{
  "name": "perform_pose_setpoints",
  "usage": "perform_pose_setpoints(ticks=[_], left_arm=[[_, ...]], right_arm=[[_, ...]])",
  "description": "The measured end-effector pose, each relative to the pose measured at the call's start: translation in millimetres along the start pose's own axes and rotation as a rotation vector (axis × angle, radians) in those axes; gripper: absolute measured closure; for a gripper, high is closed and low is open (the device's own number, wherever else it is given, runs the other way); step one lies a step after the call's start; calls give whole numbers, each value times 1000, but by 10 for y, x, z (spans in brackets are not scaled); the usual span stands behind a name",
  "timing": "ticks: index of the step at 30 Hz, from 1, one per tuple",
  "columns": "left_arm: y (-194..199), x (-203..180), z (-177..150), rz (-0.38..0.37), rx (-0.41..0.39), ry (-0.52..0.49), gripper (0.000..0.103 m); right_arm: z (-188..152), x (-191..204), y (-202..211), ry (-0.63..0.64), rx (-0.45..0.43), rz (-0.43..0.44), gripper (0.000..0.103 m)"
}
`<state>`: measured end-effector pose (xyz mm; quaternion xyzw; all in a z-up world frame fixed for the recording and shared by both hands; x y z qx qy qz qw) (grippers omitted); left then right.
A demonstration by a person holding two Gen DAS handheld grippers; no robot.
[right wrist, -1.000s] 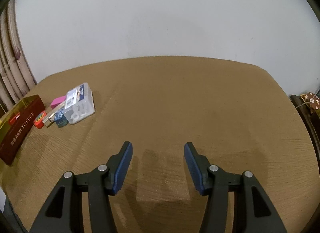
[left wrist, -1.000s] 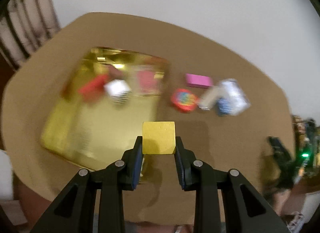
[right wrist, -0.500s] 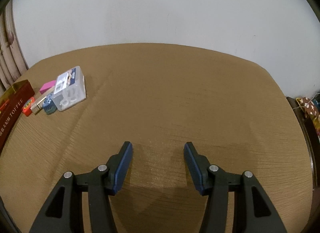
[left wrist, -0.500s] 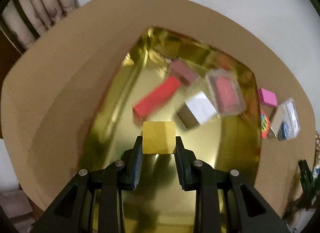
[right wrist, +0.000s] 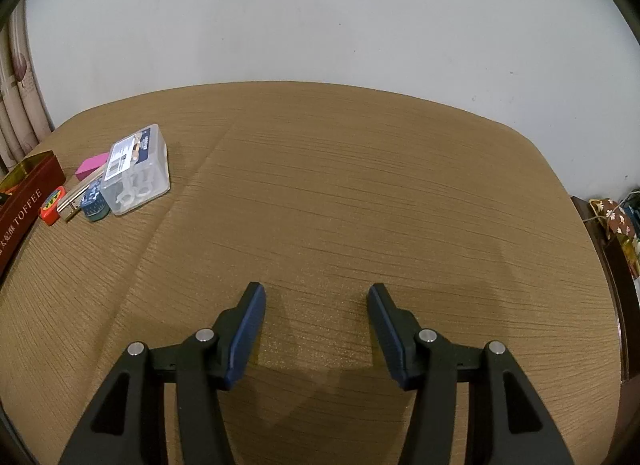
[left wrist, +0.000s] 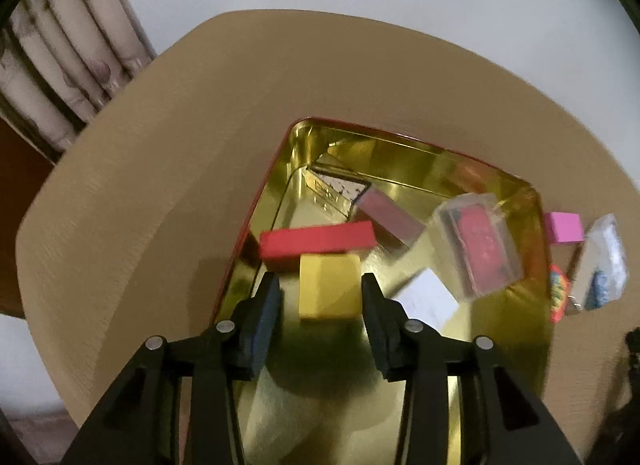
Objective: Organize rigid objects
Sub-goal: 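Carry the yellow cube into the tin and open the left gripper, then grasp the clear barcode box with the right gripper and place it in the tin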
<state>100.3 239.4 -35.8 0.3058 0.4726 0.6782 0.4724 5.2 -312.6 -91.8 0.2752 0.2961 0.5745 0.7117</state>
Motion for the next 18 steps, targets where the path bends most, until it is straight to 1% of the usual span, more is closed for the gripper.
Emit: perform_pose_setpoints(ticks=[2,4,5,6,8,10,12,13,14,16,18], left_arm=[[157,55,2,-29,-30,10,54],[357,98,-42,-47,-66,24,45],[470,114,-72,-50,-96,27,44],[582,119,-86,-46,-121,25,43],[801,79,-173,-37,-177,10,38],[972,48,-299,-31,-209,3,34],[1098,-60,-443,-61,-221,-9,33],[1145,-124,-560,-73,-222,-18,32],[1130,-167,-569,-80,-219,-26,32],[1193,-350,-773,-127,-216,-64,32],[1180,-455,-991,-152,-204,-86,32]], right_arm=[[21,-12,85,-7,-44,5,48],[34,-8,160,-6,-69,1,48],[57,37,191,-2,-75,24,48],[103,144,224,13,-77,73,48],[193,312,278,49,-90,107,48],[323,534,326,98,-108,152,48],[486,809,311,155,-107,232,48],[547,859,289,173,-107,234,48],[626,969,240,205,-103,229,48],[722,1113,133,242,-77,234,48],[827,1246,18,271,-50,251,48]])
Point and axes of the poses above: each gripper's, at about its wrist camera, not at the fingertips, and y roughly against the way its jaws point, x to its left, z to its top, the point moved 7 cm from there along -y, roughly the way its jaws point, and after that the axes turned 4 degrees about y, right-handed, at the moved point
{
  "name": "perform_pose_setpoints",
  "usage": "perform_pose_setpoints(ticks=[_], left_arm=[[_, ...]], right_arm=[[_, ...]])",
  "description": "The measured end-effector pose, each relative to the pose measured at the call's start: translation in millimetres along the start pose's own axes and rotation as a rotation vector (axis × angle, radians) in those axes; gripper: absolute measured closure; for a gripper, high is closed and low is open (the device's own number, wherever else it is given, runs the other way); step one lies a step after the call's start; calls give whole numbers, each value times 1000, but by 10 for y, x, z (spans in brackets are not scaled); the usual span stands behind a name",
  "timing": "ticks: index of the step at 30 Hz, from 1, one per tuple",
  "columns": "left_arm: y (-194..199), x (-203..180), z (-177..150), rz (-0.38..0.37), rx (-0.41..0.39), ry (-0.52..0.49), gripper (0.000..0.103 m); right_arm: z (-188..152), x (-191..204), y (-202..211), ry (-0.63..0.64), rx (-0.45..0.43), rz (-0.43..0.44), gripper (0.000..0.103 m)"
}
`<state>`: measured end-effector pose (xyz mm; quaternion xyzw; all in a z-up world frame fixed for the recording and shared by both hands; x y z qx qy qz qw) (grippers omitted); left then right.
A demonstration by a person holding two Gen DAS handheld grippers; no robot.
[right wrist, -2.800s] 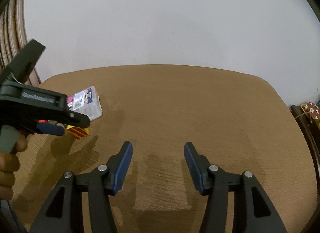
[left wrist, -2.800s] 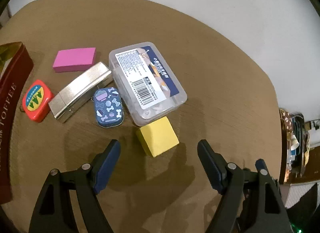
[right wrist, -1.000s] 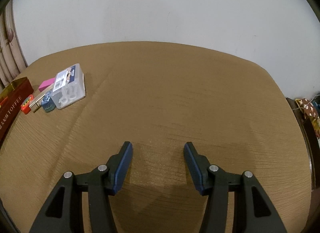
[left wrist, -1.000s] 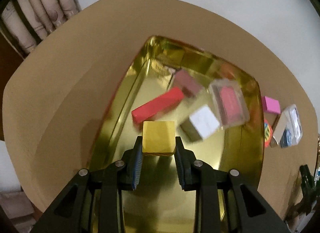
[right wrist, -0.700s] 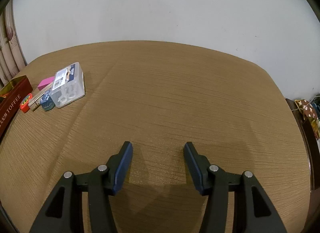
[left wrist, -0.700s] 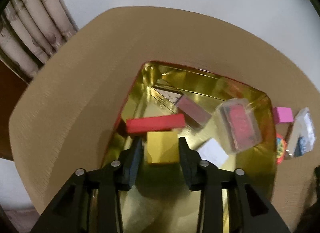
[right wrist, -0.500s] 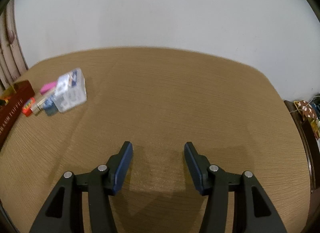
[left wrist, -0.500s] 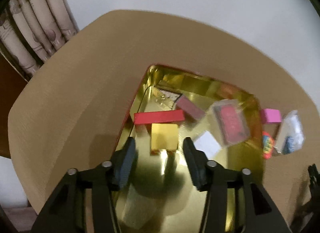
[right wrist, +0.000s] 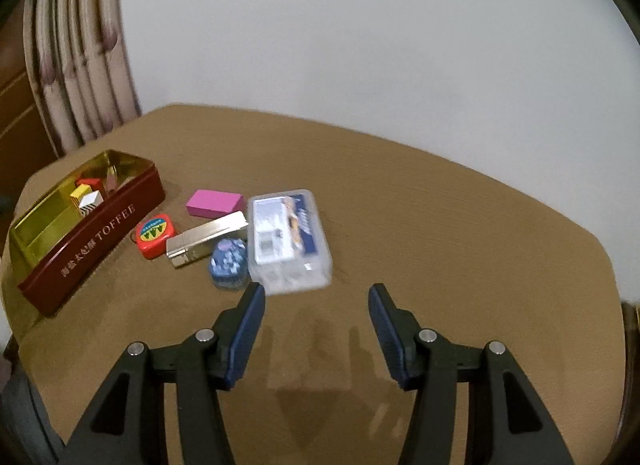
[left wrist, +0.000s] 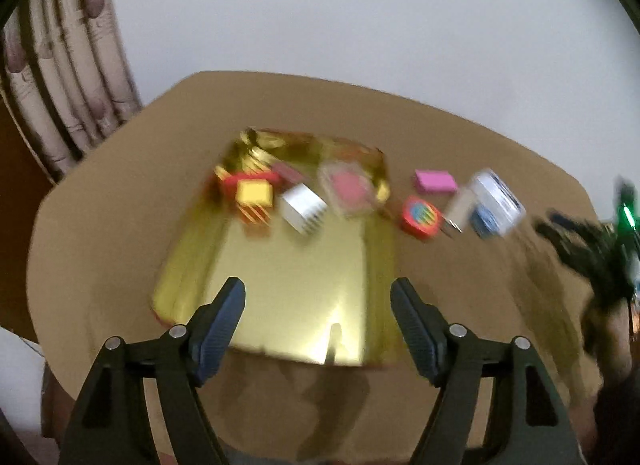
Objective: Organize rigid objects
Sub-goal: 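Grasp the clear barcode box with the right gripper and place it in the tin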
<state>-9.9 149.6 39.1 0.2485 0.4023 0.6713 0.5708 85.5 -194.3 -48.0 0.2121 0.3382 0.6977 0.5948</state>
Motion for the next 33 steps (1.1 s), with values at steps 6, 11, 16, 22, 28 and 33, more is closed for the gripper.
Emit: perform_pose_setpoints(ticks=[6,11,16,22,28,33], left_arm=[[-104,-340,-377,-89,74,-12,32],[-115,-421,-407,-89,61,-49,31],[-93,-469,-411,-122,60,-62,32],[-59,-572,-435,-133,47,-113,31],[-102,-608,-465,-140,69,-115,31],[-42,-564,-443,-129,47,-109,31]], right_arm=[[334,144,-297,17,76,68,48],[453,185,-567,63,163,58,48],[477,153,-784,49,239,86,39],[460,141,-953,37,317,134,38],[401,170,-1101,50,377,126,38],[390,60,-1083,-21,353,115,40]])
Point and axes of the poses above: each gripper's, at about its wrist camera, not at the fingertips, and y roughly against the way its jaws point, x to its left, z to its top, the point moved 7 cm from there along -y, roughly the way its jaws point, and after that the axes turned 4 degrees about y, right-handed, at the moved point
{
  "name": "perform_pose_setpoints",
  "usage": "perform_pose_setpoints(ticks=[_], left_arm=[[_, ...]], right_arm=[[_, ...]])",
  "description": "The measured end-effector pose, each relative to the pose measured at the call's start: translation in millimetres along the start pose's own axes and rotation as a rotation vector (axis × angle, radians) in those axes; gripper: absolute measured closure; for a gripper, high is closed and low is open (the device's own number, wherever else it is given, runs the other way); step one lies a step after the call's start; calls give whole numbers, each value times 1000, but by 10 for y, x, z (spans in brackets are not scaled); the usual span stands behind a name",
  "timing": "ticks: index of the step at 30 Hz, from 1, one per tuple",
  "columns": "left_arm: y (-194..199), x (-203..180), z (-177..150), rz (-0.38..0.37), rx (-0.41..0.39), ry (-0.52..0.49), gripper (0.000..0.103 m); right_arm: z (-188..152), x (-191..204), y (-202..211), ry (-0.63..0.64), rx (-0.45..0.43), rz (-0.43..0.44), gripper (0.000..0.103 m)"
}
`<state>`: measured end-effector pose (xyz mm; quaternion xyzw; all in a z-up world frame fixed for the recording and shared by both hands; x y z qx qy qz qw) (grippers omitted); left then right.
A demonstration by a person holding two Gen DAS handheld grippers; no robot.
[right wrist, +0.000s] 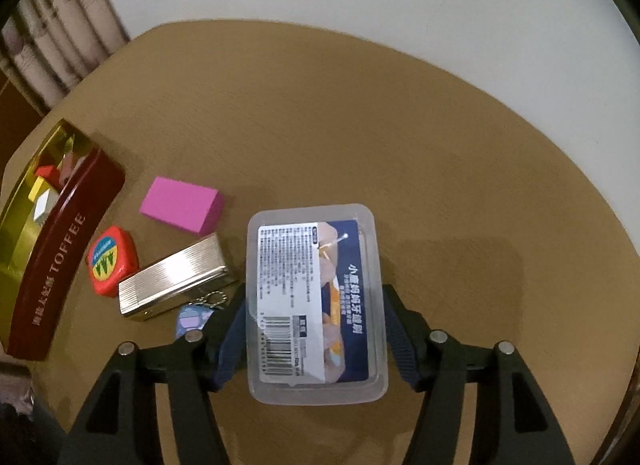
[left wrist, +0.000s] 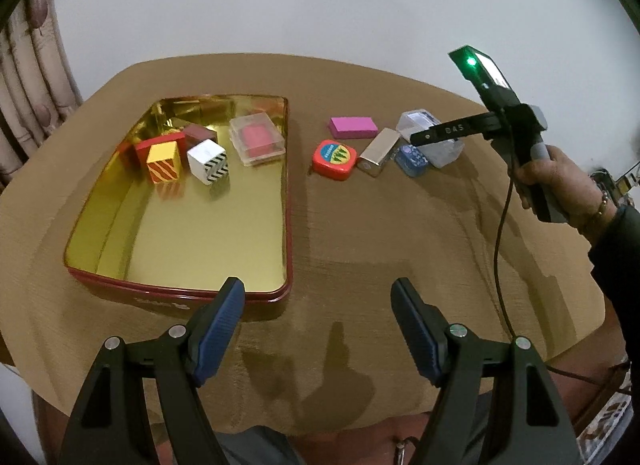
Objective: Organize rigid objects
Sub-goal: 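Grasp the clear barcode box with the right gripper and place it in the tin, then reach the left gripper to the blue patterned pouch and grasp it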
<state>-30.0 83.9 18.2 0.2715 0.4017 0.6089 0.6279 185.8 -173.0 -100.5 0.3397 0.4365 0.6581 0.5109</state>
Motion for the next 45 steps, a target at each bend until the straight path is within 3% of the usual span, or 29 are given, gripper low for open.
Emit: perform_pose_setpoints(ticks=[3,8,13,16,22,26,30,36,39,40,42,45], left_arm=[[81,53,-12,20,-31,6,31],[217,221,-114,79,-62,22,31],[322,462,-250,96,-47,73,31],[399,627,-312,99,-44,104,31],[503,872,-376,100,-57,138,30],[519,1014,-410,80,-54,171,30],[564,1130,-396,85,-78,193,30],[553,1077,-416,84,-58,180,30],[535,1002,-432,84,-58,165,30],[535,979,-443,88,-59,159,30],[505,916,-480,89,-47,139,30],[487,876,-542,91,-34,139,30]], right_arm=[[-4,-15,198,-10,-37,-10,40],[193,291,781,-7,-147,98,40],[470,1179,1175,95,-190,242,40],[558,1818,1216,168,-168,338,41],[579,2960,772,278,-65,440,48],[432,3037,663,281,-37,467,49],[472,3065,764,297,-85,435,49],[390,2445,1213,244,-218,356,49],[186,2173,1350,254,-224,316,49],[124,2151,1375,251,-215,331,49],[-16,2243,1412,233,-165,471,49],[-138,2598,1434,302,-112,547,49]])
Point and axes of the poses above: each gripper's, at about its wrist camera, not at the fingertips, and y roughly against the way its jaws point, x to its left, z to its top, the point moved 7 cm from there along -y, roughly the way its jaws point, and after that the axes turned 4 degrees about y, right-handed, at the moved point
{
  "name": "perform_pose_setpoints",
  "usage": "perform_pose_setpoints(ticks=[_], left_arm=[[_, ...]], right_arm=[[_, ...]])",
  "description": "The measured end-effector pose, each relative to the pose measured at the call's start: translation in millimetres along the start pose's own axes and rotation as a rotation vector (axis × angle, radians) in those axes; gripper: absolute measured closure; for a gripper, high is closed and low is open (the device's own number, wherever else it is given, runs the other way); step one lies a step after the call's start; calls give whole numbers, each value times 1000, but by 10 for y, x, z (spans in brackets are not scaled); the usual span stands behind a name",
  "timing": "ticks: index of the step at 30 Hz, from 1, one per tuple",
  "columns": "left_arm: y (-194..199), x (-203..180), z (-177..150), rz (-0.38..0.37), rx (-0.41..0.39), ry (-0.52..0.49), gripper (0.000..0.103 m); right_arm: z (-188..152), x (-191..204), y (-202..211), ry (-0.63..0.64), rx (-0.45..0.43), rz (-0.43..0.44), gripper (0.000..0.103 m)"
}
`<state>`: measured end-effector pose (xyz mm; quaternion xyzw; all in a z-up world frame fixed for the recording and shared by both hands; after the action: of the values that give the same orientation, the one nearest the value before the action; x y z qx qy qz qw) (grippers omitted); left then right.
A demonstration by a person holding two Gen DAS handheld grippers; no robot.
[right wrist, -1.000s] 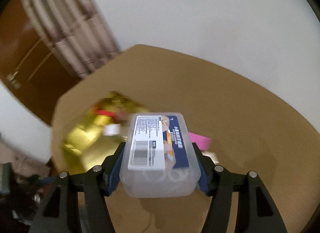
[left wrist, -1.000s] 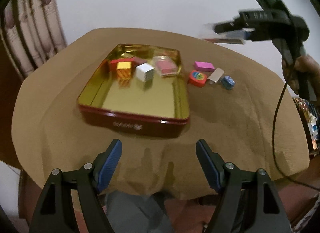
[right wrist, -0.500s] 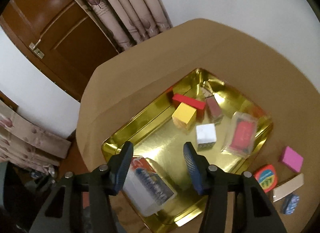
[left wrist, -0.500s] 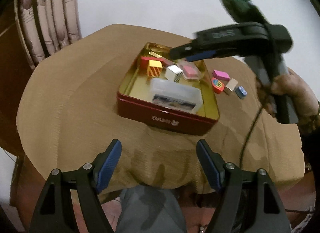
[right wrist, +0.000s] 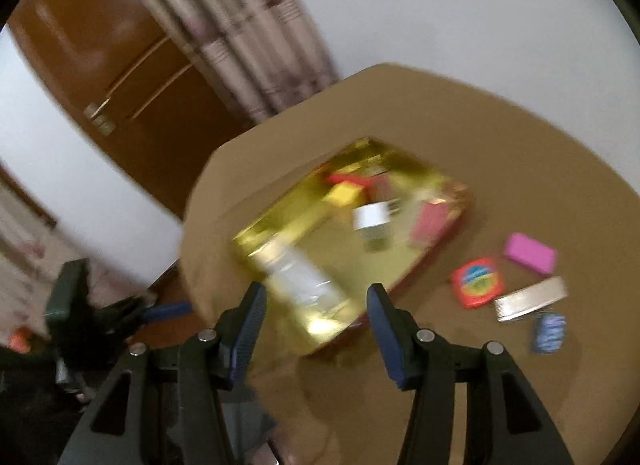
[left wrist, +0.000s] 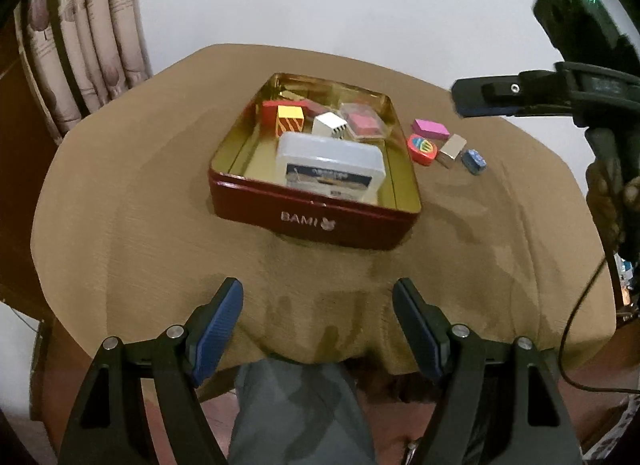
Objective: Organize rigid objects
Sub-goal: 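Reach the left gripper to the blue patterned pouch and grasp it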
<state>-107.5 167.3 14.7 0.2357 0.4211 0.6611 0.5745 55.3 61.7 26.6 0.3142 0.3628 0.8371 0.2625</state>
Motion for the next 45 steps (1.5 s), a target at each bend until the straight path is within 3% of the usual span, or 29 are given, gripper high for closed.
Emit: perform_pose_setpoints(ticks=[5,13,19,21,23,26,28,31,32,33,35,39,44,45], left_arm=[[70,9,-13,15,-30,-13,30],[81,136,-42,27,-22,-9,30],[45,198,-53,14,0,21,30],[35,178,-55,26,-1,10,30],[29,132,-55,34,-5,-7,30],[38,14,-15,39,-21,-53,30],[36,-152,44,23,-37,-94,30],[25,-454,150,-32,-58,-145,30],[25,-546,184,-47,-69,-159,30],[18,-700,231,-70,-85,-186,30],[-38,-1004,293,-100,-96,-238,30],[-280,-1588,422,-191,-60,-274,30],[-751,-2105,607,-249,24,-227,30],[-876,-2197,657,-233,31,-222,30]], right_arm=[[-86,376,-528,51,129,44,49],[-51,304,-1013,-58,182,93,49],[173,60,-1182,-76,136,32,49],[267,9,-1138,-102,90,67,49],[326,-70,-1016,-114,29,48,49],[286,-278,-641,-122,-86,-36,49],[129,-516,-289,-106,-150,-219,49],[-342,-993,300,-93,-205,-577,49],[-461,-1097,413,-91,-204,-651,49],[-717,-1300,605,-94,-187,-789,49],[-1099,-1636,841,-136,-158,-908,49],[-1771,-2059,1118,-190,-111,-1073,49],[-2254,-2360,1269,-274,-128,-1136,49],[-2301,-2390,1285,-287,-138,-1134,49]])
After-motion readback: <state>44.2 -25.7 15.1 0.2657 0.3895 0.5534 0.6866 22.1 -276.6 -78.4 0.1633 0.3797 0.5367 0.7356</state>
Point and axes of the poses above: each gripper's, at about its wrist camera, not at the fingertips, and y roughly against the way its jaws point, x to its left, z to its top, the point moved 7 cm from there along -y, roughly the way its jaws point, and after that the axes turned 4 degrees about y, right-handed, at the moved point
